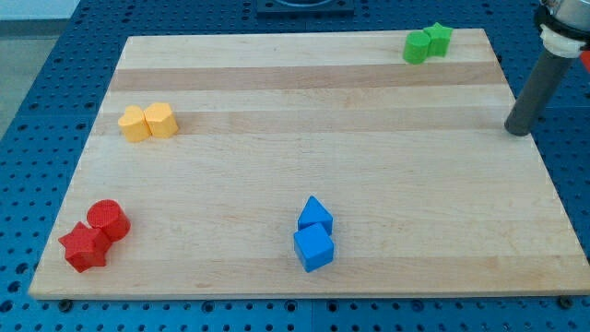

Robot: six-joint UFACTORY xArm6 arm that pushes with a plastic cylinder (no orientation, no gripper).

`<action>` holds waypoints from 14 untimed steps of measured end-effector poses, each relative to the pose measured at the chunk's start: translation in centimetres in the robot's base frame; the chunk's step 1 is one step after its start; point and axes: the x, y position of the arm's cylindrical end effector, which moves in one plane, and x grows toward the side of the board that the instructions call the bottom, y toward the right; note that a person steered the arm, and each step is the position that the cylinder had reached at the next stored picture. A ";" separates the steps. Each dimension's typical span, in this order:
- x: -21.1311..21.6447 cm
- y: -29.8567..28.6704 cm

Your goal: Separate the yellow blocks

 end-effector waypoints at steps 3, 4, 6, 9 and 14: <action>0.0 -1.6; 0.0 -1.6; 0.0 -1.6; 0.0 -2.0; -0.6 -17.5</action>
